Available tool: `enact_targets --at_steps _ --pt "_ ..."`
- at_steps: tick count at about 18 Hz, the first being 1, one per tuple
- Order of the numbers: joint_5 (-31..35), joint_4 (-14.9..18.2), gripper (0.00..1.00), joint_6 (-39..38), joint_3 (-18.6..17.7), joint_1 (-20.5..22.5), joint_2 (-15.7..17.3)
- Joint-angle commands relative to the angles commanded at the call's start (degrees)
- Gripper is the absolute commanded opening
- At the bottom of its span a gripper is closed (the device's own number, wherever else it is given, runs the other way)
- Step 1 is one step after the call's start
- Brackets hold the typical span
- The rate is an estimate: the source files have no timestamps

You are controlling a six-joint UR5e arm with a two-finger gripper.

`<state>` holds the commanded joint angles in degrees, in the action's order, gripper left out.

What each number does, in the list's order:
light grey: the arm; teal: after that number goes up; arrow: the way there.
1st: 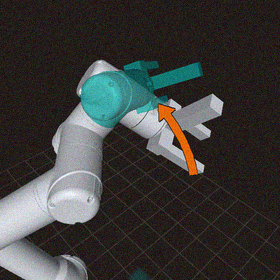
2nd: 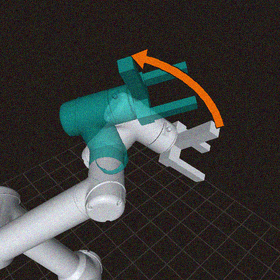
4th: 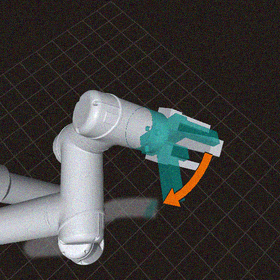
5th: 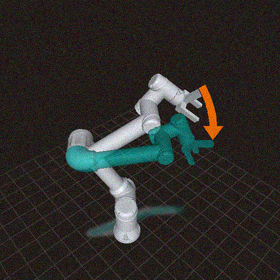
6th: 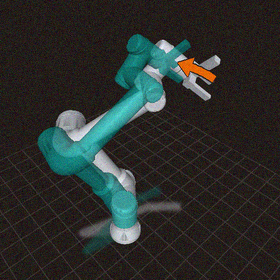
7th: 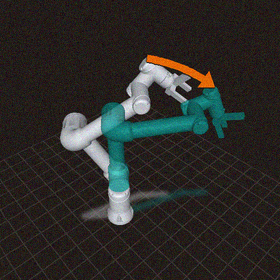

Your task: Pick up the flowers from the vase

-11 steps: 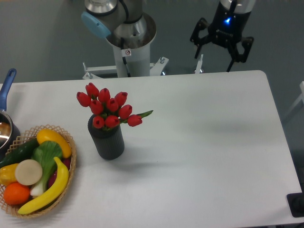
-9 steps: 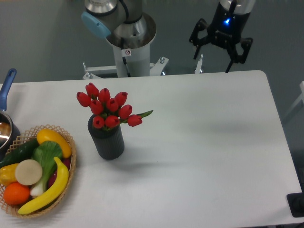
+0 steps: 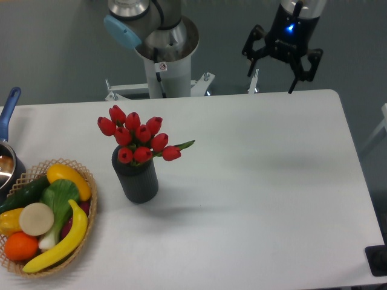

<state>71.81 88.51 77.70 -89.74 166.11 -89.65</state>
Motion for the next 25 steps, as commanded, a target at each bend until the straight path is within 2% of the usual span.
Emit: enact_targets --at_steps 3,7,9,10,11,13,15,20,21,22,25 --pt "-0.36 -0.87 1.0 -3.16 -0.79 0.79 -0.09" --pt "-0.36 -9.38 1.0 -4.13 -6.13 0.44 0.87" --pt "-0.18 -16.4 1.0 -4.22 -9.74 0.26 2.19" --pt "-0.35 -18.78 1.0 -4.22 -10.97 0.09 2.28" --pt "-0.36 -19.77 1.0 -4.22 -12.12 0.18 2.46" --pt "-2.53 -20.3 1.0 -4.05 -14.84 0.18 3.69" --pt "-7.8 -21.0 1.0 -4.66 -16.6 0.09 4.13" --pt "-19.49 -21.18 1.0 -8.26 -18.98 -0.17 5.27" --pt "-20.65 -21.27 1.0 -8.09 -20.12 -0.35 5.45" --pt "-20.92 -21.79 1.0 -7.65 -22.74 -0.79 6.84" --pt "-21.1 -23.29 1.0 -7.65 -25.75 -1.84 8.96"
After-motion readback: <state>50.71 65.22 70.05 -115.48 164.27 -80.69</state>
